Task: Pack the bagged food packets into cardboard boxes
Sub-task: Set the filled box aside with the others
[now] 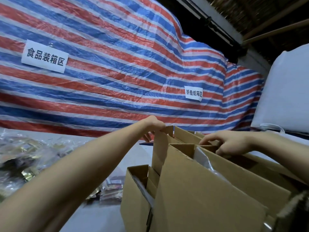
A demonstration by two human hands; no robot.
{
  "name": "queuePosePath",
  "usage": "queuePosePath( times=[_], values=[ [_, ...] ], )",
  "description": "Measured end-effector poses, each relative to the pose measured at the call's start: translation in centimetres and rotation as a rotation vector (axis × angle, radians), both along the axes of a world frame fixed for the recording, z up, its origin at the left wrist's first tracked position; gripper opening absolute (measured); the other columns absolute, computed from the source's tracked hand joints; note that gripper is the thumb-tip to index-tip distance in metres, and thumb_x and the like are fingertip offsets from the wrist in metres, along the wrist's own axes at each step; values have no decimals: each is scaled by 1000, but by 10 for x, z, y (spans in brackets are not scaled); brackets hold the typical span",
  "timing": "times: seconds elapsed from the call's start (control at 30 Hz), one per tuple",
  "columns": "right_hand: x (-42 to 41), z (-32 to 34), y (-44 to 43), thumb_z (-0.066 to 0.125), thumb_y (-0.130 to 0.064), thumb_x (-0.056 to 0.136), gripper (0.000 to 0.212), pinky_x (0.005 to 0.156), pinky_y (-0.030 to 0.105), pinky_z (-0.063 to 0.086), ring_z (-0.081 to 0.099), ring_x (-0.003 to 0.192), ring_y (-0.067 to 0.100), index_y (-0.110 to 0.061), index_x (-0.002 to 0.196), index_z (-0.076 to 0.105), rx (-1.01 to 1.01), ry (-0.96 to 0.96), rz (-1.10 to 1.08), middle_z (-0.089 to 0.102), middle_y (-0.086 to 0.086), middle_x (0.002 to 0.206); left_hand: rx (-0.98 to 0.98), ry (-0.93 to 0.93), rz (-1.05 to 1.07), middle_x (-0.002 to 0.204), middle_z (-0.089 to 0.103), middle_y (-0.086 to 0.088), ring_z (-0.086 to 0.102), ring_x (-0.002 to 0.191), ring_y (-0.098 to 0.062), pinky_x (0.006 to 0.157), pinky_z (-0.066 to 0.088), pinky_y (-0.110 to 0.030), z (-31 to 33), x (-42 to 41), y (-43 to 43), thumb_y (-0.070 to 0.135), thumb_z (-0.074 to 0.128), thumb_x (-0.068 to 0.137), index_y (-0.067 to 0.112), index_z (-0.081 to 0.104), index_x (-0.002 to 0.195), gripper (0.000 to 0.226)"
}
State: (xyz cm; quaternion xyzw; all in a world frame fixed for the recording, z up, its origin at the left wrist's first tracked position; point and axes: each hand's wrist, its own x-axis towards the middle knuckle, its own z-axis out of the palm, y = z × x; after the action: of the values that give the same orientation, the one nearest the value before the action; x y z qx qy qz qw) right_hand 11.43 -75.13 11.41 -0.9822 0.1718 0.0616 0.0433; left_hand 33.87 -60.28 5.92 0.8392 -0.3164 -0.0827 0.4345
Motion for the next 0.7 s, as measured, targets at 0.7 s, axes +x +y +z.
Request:
queuePosePath(
  times=[0.7],
  values=[
    [-40,31,87,58,-13,97,49,110,36,41,42,135,19,-37,139,49,-270,-234,77,40,-2,151,-91,-294,46,64,54,0,52,53,-8,44,40,-16,10,-78,103,24,58,102,12,57,67,36]
  ],
)
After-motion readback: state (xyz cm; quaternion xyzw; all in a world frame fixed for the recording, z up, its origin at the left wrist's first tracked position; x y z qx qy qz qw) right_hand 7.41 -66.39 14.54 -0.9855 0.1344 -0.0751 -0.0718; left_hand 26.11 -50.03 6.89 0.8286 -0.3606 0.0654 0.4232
